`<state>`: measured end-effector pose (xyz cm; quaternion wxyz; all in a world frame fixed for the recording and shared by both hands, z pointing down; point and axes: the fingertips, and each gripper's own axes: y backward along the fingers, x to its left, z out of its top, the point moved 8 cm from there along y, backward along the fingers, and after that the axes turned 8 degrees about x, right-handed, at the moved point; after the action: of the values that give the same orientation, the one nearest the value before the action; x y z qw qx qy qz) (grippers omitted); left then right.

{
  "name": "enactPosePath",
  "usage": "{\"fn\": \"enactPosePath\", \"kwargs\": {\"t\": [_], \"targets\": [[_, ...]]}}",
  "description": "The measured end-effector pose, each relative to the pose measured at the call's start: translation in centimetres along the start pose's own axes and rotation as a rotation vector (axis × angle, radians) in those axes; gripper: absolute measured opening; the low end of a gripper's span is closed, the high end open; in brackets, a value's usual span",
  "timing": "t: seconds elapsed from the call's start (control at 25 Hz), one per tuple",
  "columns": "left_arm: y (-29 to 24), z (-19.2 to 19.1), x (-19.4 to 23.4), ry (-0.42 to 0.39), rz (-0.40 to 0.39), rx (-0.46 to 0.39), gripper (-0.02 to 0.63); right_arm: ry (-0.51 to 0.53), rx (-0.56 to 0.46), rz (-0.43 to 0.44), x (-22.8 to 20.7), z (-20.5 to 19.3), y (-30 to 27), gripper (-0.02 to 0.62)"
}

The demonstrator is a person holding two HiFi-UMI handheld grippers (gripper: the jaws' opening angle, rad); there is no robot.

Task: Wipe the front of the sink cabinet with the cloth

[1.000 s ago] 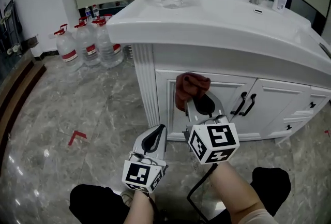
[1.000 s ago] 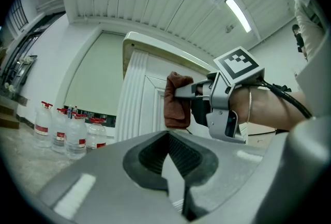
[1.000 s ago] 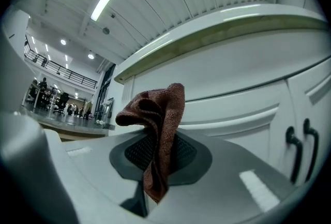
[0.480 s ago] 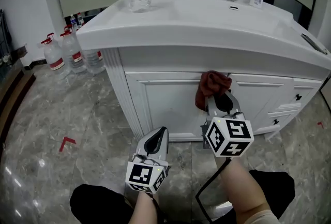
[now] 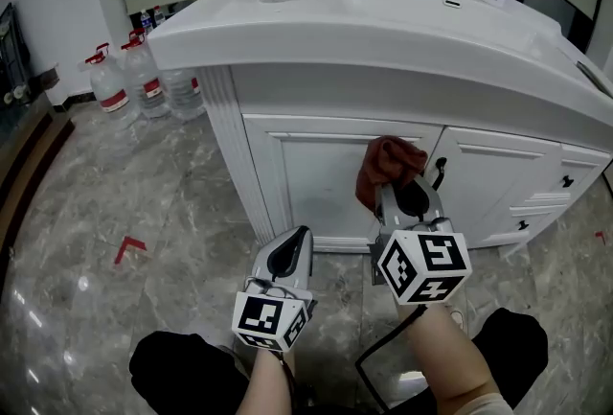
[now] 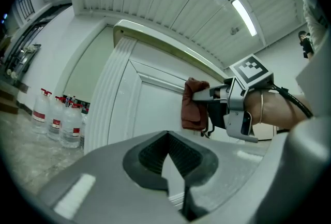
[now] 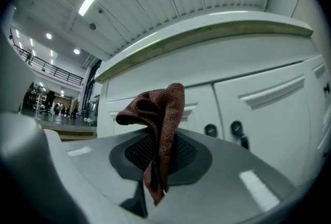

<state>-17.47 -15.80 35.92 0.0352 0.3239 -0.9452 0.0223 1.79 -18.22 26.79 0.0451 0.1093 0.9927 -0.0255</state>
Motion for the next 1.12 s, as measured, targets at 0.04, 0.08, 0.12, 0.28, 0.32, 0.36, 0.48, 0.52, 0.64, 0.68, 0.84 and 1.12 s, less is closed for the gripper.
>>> {"fn": "enactPosePath", "kwargs": {"t": [0.04,0.08,0.12,0.28,0.32,0.36,0.48,0.52,0.64,0.68,0.84,1.12], "targets": [[0.4,-0.1,0.5,0.000,0.009,0.005,0.002,0.000,0.016,0.023,1.1,-0.7,-0.6,0.080],[0.8,-0.2,1.0,0.001,0.019,0.010,0.002,0.001,0.033,0.048,2.4,-1.4,-1.3,0.080],[1.3,-0.2,1.6,0.003,0.031,0.015,0.001,0.000,0.049,0.075,3.7,-2.1,-2.0,0.080],[3.6,-0.3,4.3,0.018,0.090,0.019,0.001,-0.009,0.093,0.182,9.0,-4.2,-5.0,0.080],[4.1,-0.3,4.9,0.020,0.104,0.020,0.001,-0.011,0.100,0.204,10.1,-4.5,-5.6,0.080],[4.6,-0.3,5.5,0.021,0.117,0.022,0.000,-0.014,0.105,0.225,11.2,-4.7,-6.3,0.080],[5.7,-0.4,6.8,0.018,0.145,0.030,0.000,-0.018,0.114,0.265,13.3,-5.1,-7.6,0.080],[5.9,-0.6,7.1,0.018,0.152,0.033,0.000,-0.018,0.117,0.270,13.6,-5.2,-7.9,0.080],[6.1,-1.1,7.9,0.020,0.159,0.047,0.000,-0.022,0.127,0.258,13.6,-5.6,-8.5,0.080],[6.0,-1.3,8.0,0.021,0.156,0.050,0.002,-0.020,0.130,0.250,13.3,-5.7,-8.6,0.080],[5.3,-1.4,7.5,0.025,0.132,0.054,0.000,0.019,0.136,0.237,12.0,-5.8,-8.2,0.081],[2.6,-1.3,5.1,0.023,0.067,0.041,0.000,0.015,0.162,0.140,7.2,-6.5,-6.4,0.081]]}}
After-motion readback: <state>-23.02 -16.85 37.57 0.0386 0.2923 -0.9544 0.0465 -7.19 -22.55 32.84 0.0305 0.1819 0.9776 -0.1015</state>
